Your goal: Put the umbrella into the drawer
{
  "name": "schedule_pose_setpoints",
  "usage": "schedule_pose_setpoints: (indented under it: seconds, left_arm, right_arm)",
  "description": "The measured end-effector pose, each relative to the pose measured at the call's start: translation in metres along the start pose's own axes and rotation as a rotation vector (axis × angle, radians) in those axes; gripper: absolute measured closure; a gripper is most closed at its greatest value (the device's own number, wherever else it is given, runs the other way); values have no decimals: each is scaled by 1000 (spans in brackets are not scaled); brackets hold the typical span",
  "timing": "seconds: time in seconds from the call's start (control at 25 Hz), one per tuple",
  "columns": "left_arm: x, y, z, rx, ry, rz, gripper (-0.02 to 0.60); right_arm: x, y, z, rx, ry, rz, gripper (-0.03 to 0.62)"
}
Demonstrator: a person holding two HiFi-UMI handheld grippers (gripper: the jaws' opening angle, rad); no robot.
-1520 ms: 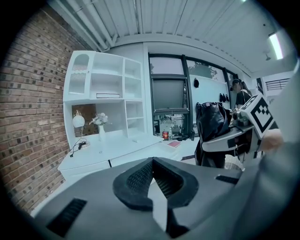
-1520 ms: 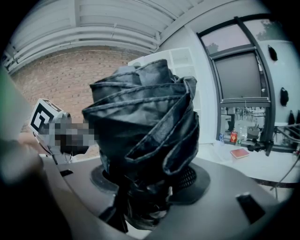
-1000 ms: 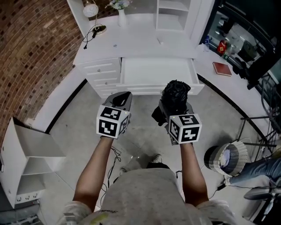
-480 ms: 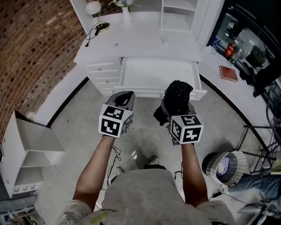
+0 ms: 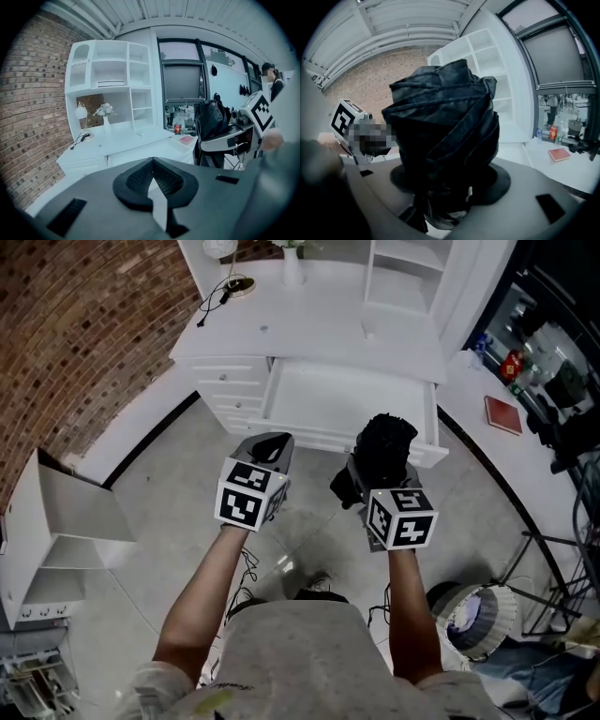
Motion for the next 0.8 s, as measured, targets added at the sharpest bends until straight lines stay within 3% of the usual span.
schedule_pose_setpoints:
  seconds: [0.4, 0.8]
  left_arm:
    - [2, 8, -8, 33, -15, 13, 584]
    - [8, 21, -13, 7, 3, -13, 584]
  right_arm:
    - [4, -3, -21, 28, 0, -3, 339]
    - [14, -3, -31, 13, -5, -28, 339]
Point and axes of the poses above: the fingertips, and each gripper's own axes: y forward along the fingers, z to its left, x out of its top, the point moved 1 cm from there along -y, backward along the fingers, and after that the axes turned 4 degrees about x, right-handed, at the moved point
